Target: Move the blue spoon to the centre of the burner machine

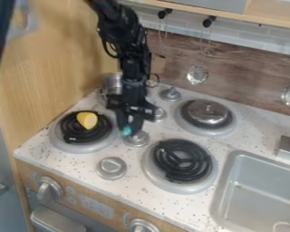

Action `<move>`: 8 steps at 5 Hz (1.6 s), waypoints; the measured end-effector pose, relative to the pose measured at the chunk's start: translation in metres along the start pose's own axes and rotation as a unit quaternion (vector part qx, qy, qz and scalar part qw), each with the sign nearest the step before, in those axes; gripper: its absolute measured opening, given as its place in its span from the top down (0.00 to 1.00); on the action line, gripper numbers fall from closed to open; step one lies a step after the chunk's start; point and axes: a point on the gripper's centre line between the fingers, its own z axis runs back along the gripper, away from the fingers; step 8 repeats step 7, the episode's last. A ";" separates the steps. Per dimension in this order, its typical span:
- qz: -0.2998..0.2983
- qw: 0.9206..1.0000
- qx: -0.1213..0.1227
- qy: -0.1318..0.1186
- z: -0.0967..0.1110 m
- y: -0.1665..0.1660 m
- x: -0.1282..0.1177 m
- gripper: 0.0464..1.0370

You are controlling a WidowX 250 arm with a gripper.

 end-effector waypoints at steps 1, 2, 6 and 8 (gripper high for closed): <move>0.007 1.000 0.018 0.004 -0.002 0.008 0.007 0.72; 0.021 0.999 0.023 0.014 -0.011 0.018 0.007 0.72; 0.011 0.999 0.003 -0.045 0.030 0.016 -0.015 0.01; 0.008 0.998 -0.007 -0.066 0.050 0.013 -0.020 0.04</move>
